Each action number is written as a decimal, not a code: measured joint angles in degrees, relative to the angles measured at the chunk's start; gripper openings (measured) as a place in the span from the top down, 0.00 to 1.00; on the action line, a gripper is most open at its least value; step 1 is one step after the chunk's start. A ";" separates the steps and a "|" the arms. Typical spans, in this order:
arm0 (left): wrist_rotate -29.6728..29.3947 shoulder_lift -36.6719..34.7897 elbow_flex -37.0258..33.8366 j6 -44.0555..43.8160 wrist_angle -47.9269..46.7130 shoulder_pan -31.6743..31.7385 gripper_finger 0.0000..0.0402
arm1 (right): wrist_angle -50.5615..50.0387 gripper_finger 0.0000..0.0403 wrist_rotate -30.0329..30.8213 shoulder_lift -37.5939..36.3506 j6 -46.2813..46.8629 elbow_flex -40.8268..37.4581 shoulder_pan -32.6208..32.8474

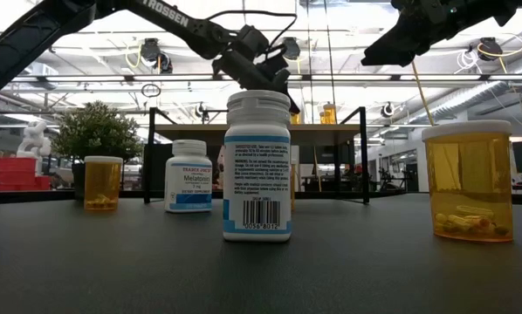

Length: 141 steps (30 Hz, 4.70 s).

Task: Pick and place medicine bottles onto shelf by color
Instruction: Put the small orange pill bottle on the shelf, then put the small orange pill bottle on the shelf aligned with the other small orange pill bottle

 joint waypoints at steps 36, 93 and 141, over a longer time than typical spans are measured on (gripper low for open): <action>-2.12 -0.60 -0.09 1.39 0.08 -0.48 0.43 | 0.00 0.44 -0.02 0.00 0.04 0.00 0.01; -24.76 -37.03 -50.03 -10.04 18.17 -41.11 0.43 | -14.40 0.43 25.26 19.89 54.15 -0.02 70.83; -28.28 -37.00 -50.03 -11.34 18.43 -45.07 0.43 | -7.58 0.54 25.22 26.77 59.63 -7.78 74.75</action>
